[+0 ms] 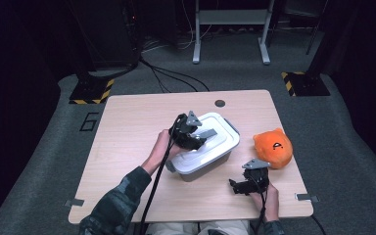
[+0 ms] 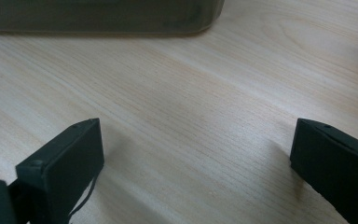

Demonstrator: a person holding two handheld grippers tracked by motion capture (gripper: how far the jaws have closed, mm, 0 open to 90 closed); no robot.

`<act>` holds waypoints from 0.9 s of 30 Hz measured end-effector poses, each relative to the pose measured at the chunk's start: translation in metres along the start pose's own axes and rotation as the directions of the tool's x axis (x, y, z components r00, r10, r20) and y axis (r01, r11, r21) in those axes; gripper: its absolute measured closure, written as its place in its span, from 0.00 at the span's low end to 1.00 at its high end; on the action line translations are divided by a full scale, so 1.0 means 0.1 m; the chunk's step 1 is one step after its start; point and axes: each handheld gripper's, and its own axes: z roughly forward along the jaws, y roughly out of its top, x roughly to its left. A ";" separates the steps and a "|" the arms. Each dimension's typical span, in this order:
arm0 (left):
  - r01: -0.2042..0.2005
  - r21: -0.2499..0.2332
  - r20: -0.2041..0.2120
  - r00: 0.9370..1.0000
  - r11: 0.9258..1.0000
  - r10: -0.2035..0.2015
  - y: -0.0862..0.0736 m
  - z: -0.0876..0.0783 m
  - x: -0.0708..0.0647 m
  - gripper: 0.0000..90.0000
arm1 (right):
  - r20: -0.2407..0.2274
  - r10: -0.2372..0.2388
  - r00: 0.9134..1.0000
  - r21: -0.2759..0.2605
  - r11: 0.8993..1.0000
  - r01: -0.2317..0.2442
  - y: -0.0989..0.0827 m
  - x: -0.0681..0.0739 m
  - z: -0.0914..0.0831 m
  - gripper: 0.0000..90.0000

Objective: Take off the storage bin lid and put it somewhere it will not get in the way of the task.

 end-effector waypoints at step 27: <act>-0.024 -0.041 0.048 0.998 0.999 0.026 -0.02 -0.01 0.01 0.74 | 0.002 -0.004 1.000 -0.003 1.000 0.004 0.00 0.00 0.00 0.03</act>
